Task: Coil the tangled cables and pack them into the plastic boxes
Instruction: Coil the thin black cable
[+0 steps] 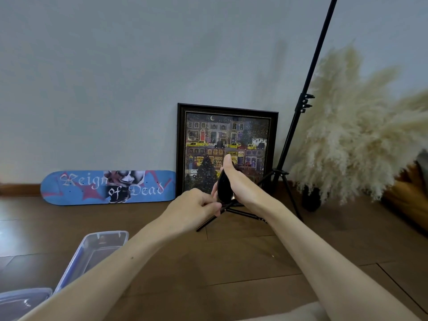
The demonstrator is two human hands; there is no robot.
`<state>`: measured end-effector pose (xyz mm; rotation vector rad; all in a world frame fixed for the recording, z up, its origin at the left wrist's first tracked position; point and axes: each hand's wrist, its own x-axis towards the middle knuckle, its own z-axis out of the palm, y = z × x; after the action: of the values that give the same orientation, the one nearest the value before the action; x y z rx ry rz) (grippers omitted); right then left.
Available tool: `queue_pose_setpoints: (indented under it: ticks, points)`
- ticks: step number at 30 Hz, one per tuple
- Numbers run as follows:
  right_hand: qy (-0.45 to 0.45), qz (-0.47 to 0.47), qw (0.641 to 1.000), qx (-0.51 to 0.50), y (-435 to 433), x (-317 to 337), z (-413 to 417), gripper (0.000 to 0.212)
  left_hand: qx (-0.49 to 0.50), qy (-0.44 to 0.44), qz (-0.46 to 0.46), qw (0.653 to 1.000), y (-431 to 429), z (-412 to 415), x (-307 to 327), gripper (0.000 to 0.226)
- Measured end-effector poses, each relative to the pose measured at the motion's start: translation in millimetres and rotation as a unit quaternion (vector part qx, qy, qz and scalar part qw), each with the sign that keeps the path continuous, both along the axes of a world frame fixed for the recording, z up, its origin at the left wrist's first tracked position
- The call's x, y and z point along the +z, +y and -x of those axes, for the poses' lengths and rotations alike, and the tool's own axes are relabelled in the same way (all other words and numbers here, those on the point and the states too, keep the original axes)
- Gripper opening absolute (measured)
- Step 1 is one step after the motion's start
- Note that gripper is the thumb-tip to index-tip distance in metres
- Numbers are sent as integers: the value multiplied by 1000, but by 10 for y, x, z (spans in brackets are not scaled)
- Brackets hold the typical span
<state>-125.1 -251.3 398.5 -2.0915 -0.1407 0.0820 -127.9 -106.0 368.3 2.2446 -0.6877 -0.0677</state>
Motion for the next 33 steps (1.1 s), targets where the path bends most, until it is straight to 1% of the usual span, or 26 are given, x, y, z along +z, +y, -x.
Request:
queue_pose_setpoints:
  ticks: [2, 4, 5, 7, 9, 11, 13, 14, 15, 17, 18, 19, 20, 22, 23, 24, 26, 29, 33]
  points:
    - [3, 82, 996, 18, 7, -23, 26, 108, -1, -20, -10, 1000, 43, -1, 33, 34]
    - [29, 129, 990, 45, 0, -51, 53, 108, -7, -34, -18, 999, 83, 0, 62, 29]
    - [58, 138, 986, 68, -11, -73, 68, 110, -13, -41, -25, 999, 98, -2, 72, 26]
    - [131, 124, 975, 133, -48, -120, 85, 114, -41, -34, -33, 998, 127, -3, 96, 22]
    - [198, 93, 959, 183, -71, -144, 86, 113, -67, -7, -20, 998, 162, 8, 138, 19]
    - [242, 74, 944, 212, -74, -163, 68, 114, -83, 14, -6, 996, 204, 20, 180, 18]
    - [263, 69, 932, 242, -62, -162, 60, 113, -87, 33, 8, 996, 251, 10, 222, 17]
    - [267, 70, 926, 259, -56, -154, 67, 106, -87, 43, 15, 995, 275, -1, 241, 15]
    - [264, 77, 920, 280, -52, -142, 82, 91, -88, 51, 24, 995, 302, -12, 261, 13]
    - [249, 106, 901, 340, -43, -90, 138, 46, -90, 60, 53, 993, 351, -48, 293, 11]
    - [244, 111, 892, 364, -44, -70, 164, 30, -90, 63, 67, 992, 370, -63, 300, 11]
    - [241, 107, 889, 375, -48, -53, 181, 25, -89, 65, 78, 991, 388, -76, 306, 10]
    - [234, 96, 895, 368, -54, -40, 184, 26, -87, 67, 85, 990, 405, -90, 303, 9]
    - [209, 64, 918, 331, -70, -7, 157, 26, -81, 71, 97, 990, 437, -123, 287, 9]
    - [197, 44, 927, 316, -87, 6, 146, 32, -77, 74, 107, 989, 455, -136, 277, 9]
    - [191, 19, 931, 311, -110, 12, 137, 33, -72, 78, 121, 987, 471, -151, 264, 9]
    - [195, -41, 926, 322, -159, 21, 140, 26, -66, 94, 157, 981, 480, -163, 227, 9]
    - [206, -136, 914, 322, -214, 30, 144, 28, -58, 106, 206, 971, 439, -159, 186, 8]
    - [172, -236, 907, 305, -231, 55, 157, 30, -54, 109, 268, 956, 383, -154, 184, 8]
